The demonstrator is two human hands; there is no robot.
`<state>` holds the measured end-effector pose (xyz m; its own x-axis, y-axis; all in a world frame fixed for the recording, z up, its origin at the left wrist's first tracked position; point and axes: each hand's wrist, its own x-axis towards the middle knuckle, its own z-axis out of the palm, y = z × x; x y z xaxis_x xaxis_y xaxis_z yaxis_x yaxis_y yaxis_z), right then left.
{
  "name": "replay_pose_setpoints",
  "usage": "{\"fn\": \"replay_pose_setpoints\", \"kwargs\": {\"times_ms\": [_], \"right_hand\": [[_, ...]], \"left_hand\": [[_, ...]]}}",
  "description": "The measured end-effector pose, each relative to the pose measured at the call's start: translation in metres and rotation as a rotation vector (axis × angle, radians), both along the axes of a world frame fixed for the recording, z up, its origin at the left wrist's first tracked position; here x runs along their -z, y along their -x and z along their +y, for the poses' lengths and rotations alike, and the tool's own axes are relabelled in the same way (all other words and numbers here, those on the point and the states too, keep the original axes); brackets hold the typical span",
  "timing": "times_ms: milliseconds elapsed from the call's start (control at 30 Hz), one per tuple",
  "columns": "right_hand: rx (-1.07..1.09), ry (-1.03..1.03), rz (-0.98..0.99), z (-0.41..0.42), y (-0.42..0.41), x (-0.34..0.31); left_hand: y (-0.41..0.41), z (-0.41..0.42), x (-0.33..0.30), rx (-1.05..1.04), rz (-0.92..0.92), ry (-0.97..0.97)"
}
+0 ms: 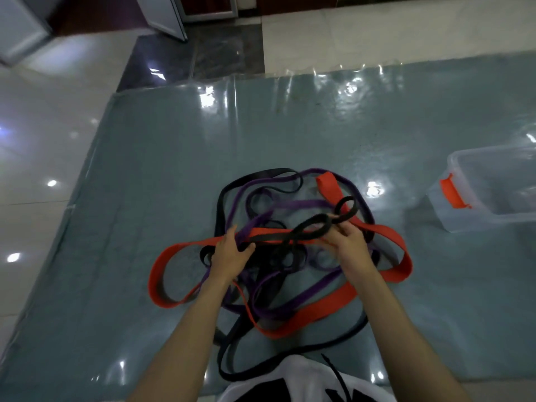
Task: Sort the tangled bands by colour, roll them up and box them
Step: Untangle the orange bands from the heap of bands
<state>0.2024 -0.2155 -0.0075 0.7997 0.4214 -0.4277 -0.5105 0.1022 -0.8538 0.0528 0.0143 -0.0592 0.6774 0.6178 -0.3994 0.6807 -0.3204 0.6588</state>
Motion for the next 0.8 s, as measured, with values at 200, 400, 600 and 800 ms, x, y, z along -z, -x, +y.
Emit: {"fn": "replay_pose_setpoints", "kwargs": {"times_ms": [200, 400, 600, 800], "right_hand": [[-0.318, 0.374, 0.200, -0.058, 0.026, 0.042], [-0.027, 0.570, -0.048, -0.074, 0.014, 0.046], [0.162, 0.879, -0.610, -0.068, -0.009, 0.049], [-0.121, 1.236, -0.471, -0.083, -0.039, 0.061]], "left_hand": [[0.003, 0.013, -0.007, 0.038, -0.050, -0.054], [0.010, 0.003, -0.023, 0.089, -0.092, 0.109], [0.021, -0.003, -0.034, 0.282, -0.160, 0.161], [0.021, -0.030, -0.038, 0.238, -0.422, 0.287]]}}
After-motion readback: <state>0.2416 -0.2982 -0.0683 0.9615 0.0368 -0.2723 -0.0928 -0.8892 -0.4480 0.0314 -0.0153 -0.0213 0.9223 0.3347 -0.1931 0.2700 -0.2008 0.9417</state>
